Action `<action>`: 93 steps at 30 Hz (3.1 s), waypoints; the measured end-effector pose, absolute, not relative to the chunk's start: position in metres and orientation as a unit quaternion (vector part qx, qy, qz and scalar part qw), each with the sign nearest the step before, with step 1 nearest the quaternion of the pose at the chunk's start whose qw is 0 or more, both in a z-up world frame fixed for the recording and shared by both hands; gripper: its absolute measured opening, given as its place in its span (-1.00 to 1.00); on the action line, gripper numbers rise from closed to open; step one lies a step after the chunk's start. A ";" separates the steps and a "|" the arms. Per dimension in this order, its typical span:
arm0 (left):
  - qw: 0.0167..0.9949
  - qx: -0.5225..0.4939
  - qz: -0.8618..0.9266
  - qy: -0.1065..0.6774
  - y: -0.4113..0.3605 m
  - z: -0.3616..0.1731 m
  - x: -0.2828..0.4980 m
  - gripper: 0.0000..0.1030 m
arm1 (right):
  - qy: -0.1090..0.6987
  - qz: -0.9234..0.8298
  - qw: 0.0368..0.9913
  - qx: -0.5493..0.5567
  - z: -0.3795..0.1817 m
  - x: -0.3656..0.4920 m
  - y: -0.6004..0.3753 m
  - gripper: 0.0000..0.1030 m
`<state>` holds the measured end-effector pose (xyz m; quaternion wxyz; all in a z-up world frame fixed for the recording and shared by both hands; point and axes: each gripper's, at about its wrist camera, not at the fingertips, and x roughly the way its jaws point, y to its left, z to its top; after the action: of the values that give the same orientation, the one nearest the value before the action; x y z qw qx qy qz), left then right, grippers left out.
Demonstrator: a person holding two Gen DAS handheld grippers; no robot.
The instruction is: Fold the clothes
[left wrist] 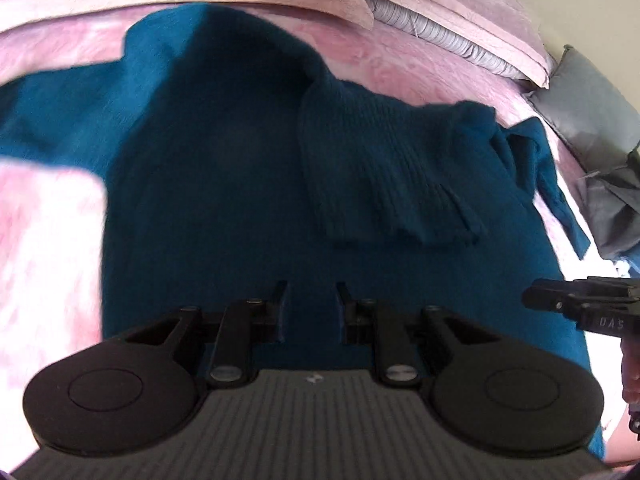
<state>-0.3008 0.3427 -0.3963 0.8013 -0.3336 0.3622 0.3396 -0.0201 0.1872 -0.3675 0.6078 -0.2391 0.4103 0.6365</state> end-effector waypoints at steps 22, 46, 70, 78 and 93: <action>0.857 -0.263 0.328 0.298 0.538 -0.385 -0.209 -0.67 | 0.318 0.780 0.502 -0.197 -0.380 0.030 0.417 -0.38; 0.872 -0.336 0.208 0.288 0.545 -0.421 -0.189 -0.59 | 0.310 0.815 0.404 -0.278 -0.412 0.001 0.413 -0.38; 0.866 -0.242 0.285 0.331 0.564 -0.433 -0.114 -0.82 | 0.377 0.662 0.605 -0.232 -0.399 0.039 0.441 -0.37; 0.827 -0.350 0.361 0.252 0.599 -0.431 -0.137 -0.78 | 0.360 0.686 0.594 -0.214 -0.383 0.055 0.437 -0.37; 0.743 -0.315 0.526 0.269 0.495 -0.398 -0.283 -0.20 | 0.420 0.680 0.560 -0.219 -0.409 0.029 0.406 -0.37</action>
<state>-0.2830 0.4953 -0.3978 0.7427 -0.3149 0.2693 0.5260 0.0294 0.4056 -0.4090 0.5600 -0.2186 0.4201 0.6798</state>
